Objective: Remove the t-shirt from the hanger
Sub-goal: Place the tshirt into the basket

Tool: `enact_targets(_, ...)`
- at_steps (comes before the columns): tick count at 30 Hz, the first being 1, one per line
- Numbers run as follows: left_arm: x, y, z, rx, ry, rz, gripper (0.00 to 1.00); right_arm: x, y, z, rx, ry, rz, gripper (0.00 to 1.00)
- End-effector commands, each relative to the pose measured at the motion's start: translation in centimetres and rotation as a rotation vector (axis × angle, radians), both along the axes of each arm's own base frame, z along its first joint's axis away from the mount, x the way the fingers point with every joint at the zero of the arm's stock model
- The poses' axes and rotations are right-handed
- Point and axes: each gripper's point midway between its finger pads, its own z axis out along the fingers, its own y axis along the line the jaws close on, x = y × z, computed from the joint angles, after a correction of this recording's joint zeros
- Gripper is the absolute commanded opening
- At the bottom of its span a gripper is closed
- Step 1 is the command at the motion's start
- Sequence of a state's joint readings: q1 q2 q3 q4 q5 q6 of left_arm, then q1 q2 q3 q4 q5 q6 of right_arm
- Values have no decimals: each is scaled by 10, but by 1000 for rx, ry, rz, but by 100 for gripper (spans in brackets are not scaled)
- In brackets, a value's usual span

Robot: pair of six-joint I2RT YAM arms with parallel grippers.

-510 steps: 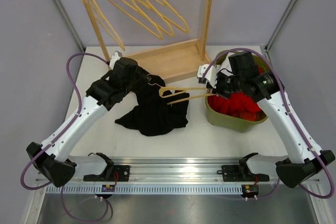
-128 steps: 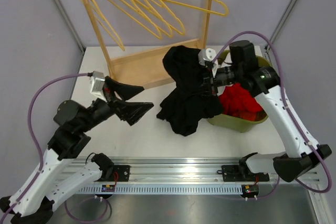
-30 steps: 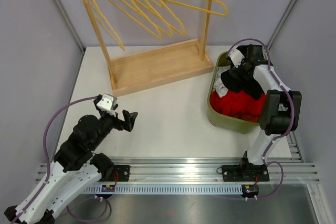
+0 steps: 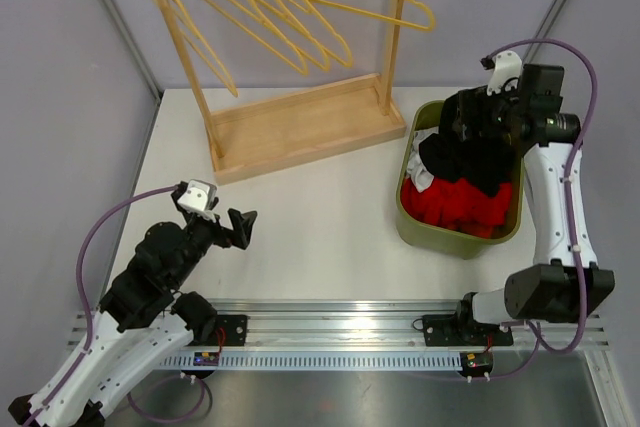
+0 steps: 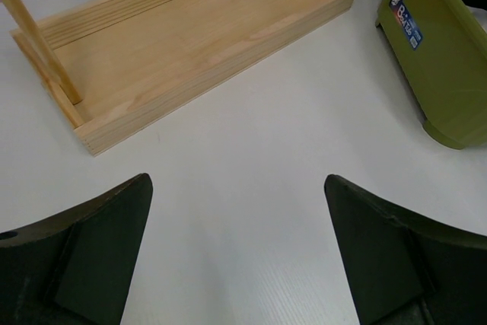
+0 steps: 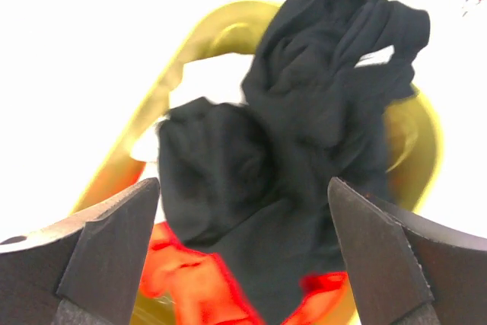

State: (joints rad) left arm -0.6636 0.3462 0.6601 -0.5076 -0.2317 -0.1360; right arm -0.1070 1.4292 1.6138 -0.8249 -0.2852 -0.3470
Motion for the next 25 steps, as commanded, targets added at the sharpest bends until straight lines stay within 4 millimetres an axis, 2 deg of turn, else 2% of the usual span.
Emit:
enact_targets(1,6,18,13,-23,-46,106,99,-11,18,29,271,-131,-144,99)
enact_targets(2,7,21,13,-21,-45,125,99,-9,16,37,295,-184,-168,99)
enact_targets(3,7,24,13,-23,-43,142,99,-19,15,34,303,-198,-191,100)
enact_targets(6,8,34,12,-19,-44,195,99,-29,10,37,335,-259,-254,100)
enact_targets(14,7,39,13,-28,-47,218,99,-54,-4,49,299,-345,-329,99)
enact_targets(25,7,40,11,-19,-41,223,99,-63,-7,39,230,-351,-308,100)
